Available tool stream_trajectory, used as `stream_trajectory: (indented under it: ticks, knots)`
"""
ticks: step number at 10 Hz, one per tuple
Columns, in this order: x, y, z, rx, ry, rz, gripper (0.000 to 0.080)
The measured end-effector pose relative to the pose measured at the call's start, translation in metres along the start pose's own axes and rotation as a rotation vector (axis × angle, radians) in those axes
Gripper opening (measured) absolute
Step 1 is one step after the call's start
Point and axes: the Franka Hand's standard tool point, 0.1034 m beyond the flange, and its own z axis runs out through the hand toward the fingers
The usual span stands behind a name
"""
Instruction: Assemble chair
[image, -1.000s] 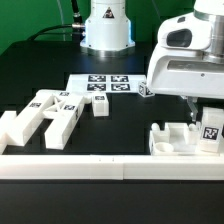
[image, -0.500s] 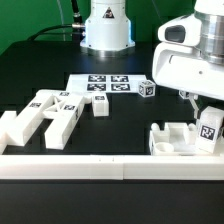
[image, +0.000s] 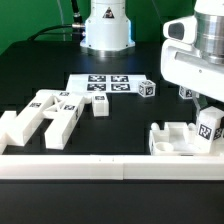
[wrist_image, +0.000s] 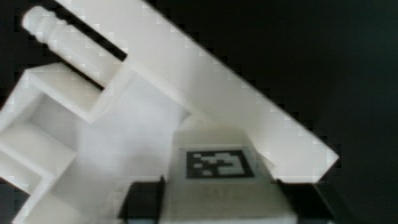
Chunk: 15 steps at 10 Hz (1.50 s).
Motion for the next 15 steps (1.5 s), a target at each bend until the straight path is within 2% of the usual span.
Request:
stream_trajectory:
  ticks: [1, 2, 3, 4, 10, 12, 13, 15]
  knots:
    - [0.0000, 0.0000, 0.0000, 0.000, 0.000, 0.000, 0.0364]
    - [0.0000, 0.0000, 0.0000, 0.000, 0.000, 0.000, 0.0549]
    - [0.0000, 0.0000, 0.0000, 0.000, 0.000, 0.000, 0.0549]
    - [0.0000, 0.0000, 0.0000, 0.000, 0.000, 0.000, 0.0630]
    - [0.0001, 0.0005, 0.0005, -0.004, 0.002, -0.014, 0.0648]
    - [-0.0013, 0.0039, 0.0022, -0.047, 0.028, -0.304, 0.0648]
    - [-0.0014, 0.0042, 0.0015, -0.054, 0.027, -0.375, 0.0648]
    - [-0.0001, 0.0032, 0.0010, -0.040, 0.021, -0.370, 0.0648]
